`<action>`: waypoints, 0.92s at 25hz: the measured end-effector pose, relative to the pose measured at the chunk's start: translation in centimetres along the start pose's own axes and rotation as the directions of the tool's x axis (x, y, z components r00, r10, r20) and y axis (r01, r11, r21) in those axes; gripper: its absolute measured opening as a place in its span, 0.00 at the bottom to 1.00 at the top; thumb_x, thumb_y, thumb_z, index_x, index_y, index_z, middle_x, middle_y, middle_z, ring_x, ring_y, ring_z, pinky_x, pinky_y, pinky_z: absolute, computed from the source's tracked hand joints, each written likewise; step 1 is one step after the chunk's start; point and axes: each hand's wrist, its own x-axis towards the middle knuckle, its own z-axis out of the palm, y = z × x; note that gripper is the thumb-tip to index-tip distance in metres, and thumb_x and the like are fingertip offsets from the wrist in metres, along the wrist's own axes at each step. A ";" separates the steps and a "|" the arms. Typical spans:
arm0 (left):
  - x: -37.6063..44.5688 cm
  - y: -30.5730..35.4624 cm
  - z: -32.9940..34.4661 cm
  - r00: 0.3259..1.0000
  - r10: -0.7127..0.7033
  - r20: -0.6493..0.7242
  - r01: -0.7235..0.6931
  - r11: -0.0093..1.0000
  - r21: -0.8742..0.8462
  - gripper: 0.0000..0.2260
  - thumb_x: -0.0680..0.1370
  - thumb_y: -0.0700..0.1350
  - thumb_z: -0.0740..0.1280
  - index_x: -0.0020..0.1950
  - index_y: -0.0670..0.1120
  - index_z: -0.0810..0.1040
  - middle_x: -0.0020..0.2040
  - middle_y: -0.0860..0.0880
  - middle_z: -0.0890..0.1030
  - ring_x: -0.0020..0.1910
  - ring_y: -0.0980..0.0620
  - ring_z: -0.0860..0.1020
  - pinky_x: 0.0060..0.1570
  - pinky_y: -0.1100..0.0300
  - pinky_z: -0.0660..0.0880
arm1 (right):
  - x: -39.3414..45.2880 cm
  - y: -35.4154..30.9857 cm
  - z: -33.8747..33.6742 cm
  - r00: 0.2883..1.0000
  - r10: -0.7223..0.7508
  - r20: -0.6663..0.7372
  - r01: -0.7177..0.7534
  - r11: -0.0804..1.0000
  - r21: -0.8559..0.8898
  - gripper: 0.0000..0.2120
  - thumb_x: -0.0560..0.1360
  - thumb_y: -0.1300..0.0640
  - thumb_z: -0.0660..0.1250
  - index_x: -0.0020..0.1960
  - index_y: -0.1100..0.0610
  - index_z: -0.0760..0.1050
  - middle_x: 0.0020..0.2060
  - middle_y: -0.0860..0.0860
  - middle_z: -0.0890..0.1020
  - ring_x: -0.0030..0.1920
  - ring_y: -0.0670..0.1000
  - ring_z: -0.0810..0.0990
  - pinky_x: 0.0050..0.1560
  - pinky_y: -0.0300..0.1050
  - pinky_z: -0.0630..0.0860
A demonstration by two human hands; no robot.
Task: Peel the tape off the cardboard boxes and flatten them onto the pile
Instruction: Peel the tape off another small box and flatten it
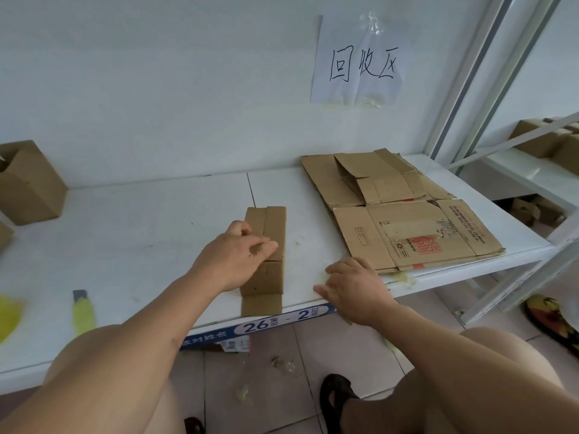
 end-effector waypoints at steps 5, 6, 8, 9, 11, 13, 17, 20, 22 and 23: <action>1.3 -0.7 0.4 0.998 0.004 -0.068 -0.002 1.000 0.029 0.24 0.81 0.63 0.54 0.73 0.55 0.69 0.65 0.55 0.65 0.52 0.55 0.74 0.52 0.59 0.72 | 0.6 -1.0 0.2 0.998 0.059 0.027 -0.060 0.998 0.026 0.22 0.82 0.47 0.54 0.74 0.48 0.61 0.56 0.46 0.80 0.58 0.49 0.76 0.75 0.49 0.55; 1.6 -0.6 0.4 0.998 -0.009 -0.066 0.012 0.999 0.041 0.26 0.80 0.65 0.54 0.74 0.55 0.68 0.66 0.54 0.65 0.52 0.53 0.75 0.53 0.58 0.73 | 0.8 -1.3 -0.3 0.997 0.072 -0.009 -0.071 0.992 0.105 0.25 0.82 0.44 0.53 0.77 0.47 0.56 0.62 0.46 0.78 0.63 0.49 0.74 0.75 0.50 0.54; 2.2 -0.4 0.3 0.997 -0.059 -0.052 0.062 0.997 0.040 0.30 0.77 0.68 0.57 0.76 0.55 0.63 0.71 0.52 0.63 0.56 0.50 0.76 0.56 0.55 0.74 | 1.4 -2.6 -1.9 0.989 0.072 -0.129 -0.023 0.938 0.347 0.28 0.81 0.39 0.52 0.78 0.47 0.54 0.74 0.46 0.67 0.73 0.48 0.65 0.75 0.48 0.55; 2.6 -0.3 0.2 0.995 -0.081 -0.051 0.082 0.996 0.036 0.32 0.76 0.69 0.58 0.76 0.56 0.62 0.72 0.51 0.63 0.59 0.49 0.76 0.56 0.53 0.74 | 1.7 -3.5 -2.8 0.987 0.058 -0.148 0.016 0.889 0.457 0.32 0.79 0.35 0.52 0.79 0.46 0.53 0.76 0.45 0.61 0.75 0.45 0.60 0.74 0.46 0.56; 3.5 -0.2 -0.1 0.993 -0.090 -0.073 0.093 0.995 0.041 0.32 0.74 0.70 0.61 0.74 0.58 0.64 0.69 0.52 0.68 0.60 0.48 0.75 0.53 0.53 0.75 | 2.6 -5.4 -4.2 0.994 0.022 -0.111 0.048 0.806 0.590 0.38 0.73 0.29 0.55 0.78 0.43 0.52 0.78 0.41 0.53 0.74 0.41 0.56 0.70 0.42 0.59; 4.8 -0.5 -0.4 0.989 -0.086 -0.119 0.091 0.995 0.037 0.26 0.74 0.69 0.61 0.68 0.58 0.71 0.61 0.54 0.74 0.58 0.50 0.76 0.48 0.55 0.72 | 3.9 -6.4 -4.3 0.997 0.030 -0.069 0.019 0.788 0.616 0.36 0.72 0.30 0.60 0.75 0.43 0.61 0.77 0.39 0.55 0.73 0.41 0.60 0.68 0.40 0.63; 6.7 -2.4 0.4 0.977 -0.038 -0.208 0.022 0.997 -0.077 0.20 0.77 0.63 0.63 0.61 0.52 0.75 0.67 0.54 0.70 0.68 0.51 0.66 0.61 0.54 0.68 | 6.1 -6.6 -3.6 0.991 0.107 -0.086 -0.029 0.774 0.633 0.28 0.72 0.35 0.66 0.66 0.49 0.72 0.73 0.39 0.64 0.65 0.44 0.71 0.63 0.42 0.71; 7.7 -3.6 0.9 0.993 -0.011 -0.118 -0.015 0.976 -0.217 0.24 0.80 0.61 0.59 0.71 0.50 0.68 0.74 0.53 0.64 0.72 0.50 0.64 0.68 0.52 0.65 | 6.8 -6.5 -3.4 0.993 0.101 -0.060 -0.033 0.731 0.681 0.33 0.65 0.30 0.66 0.64 0.47 0.72 0.71 0.35 0.64 0.61 0.42 0.72 0.59 0.40 0.74; 8.0 -4.1 1.0 0.992 -0.023 -0.126 -0.012 0.963 -0.269 0.24 0.81 0.60 0.57 0.74 0.50 0.65 0.74 0.53 0.65 0.69 0.51 0.68 0.65 0.56 0.66 | 7.2 -6.6 -3.2 0.993 0.103 -0.049 -0.038 0.704 0.710 0.32 0.63 0.30 0.66 0.62 0.45 0.71 0.70 0.34 0.65 0.58 0.43 0.74 0.56 0.39 0.76; 8.1 -4.2 1.0 0.987 -0.023 -0.161 -0.023 0.961 -0.276 0.23 0.82 0.59 0.56 0.74 0.51 0.66 0.74 0.54 0.66 0.69 0.52 0.68 0.64 0.58 0.65 | 7.4 -6.7 -3.1 0.993 0.100 -0.059 -0.029 0.702 0.711 0.31 0.64 0.30 0.66 0.62 0.44 0.71 0.69 0.33 0.65 0.57 0.43 0.76 0.54 0.39 0.77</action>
